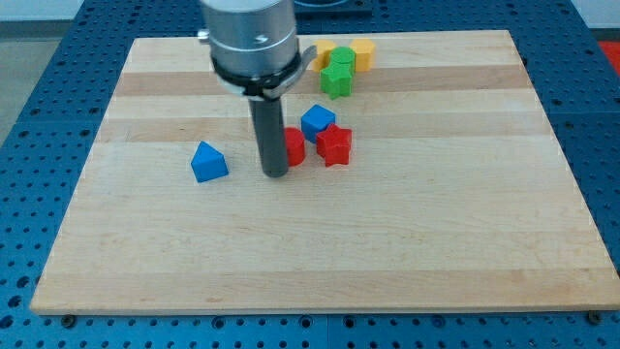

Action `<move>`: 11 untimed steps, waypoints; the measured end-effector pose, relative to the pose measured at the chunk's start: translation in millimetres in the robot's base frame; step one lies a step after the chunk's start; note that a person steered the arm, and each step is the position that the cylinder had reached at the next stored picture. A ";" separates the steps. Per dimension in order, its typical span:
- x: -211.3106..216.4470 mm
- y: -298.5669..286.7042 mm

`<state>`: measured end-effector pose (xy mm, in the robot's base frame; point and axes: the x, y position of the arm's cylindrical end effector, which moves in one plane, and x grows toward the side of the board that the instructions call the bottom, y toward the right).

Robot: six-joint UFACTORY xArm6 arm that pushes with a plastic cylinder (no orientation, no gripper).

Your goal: Move the blue triangle to the group of blocks

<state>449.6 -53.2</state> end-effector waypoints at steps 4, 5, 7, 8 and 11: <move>39.4 -138.0; 19.0 -136.6; 8.8 -77.7; -3.6 -49.7; -47.6 -31.4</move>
